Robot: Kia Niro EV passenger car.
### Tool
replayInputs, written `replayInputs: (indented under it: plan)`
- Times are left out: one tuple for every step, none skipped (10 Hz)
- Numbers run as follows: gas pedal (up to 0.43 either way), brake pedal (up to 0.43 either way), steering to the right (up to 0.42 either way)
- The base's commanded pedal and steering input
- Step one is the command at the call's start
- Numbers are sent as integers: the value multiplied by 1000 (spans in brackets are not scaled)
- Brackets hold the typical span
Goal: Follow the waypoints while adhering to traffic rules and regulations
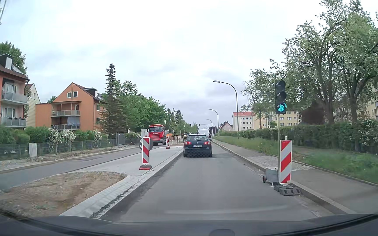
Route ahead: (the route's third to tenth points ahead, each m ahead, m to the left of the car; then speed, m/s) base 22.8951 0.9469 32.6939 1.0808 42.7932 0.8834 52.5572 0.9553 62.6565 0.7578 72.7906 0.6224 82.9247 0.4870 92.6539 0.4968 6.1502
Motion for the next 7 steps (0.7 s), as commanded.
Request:
replayInputs:
  plan:
    - [47,0,-4]
    - [47,0,-4]
    - [67,0,-4]
    - [67,0,-4]
    - [67,0,-5]
    - [67,0,-5]
    - [67,0,-4]
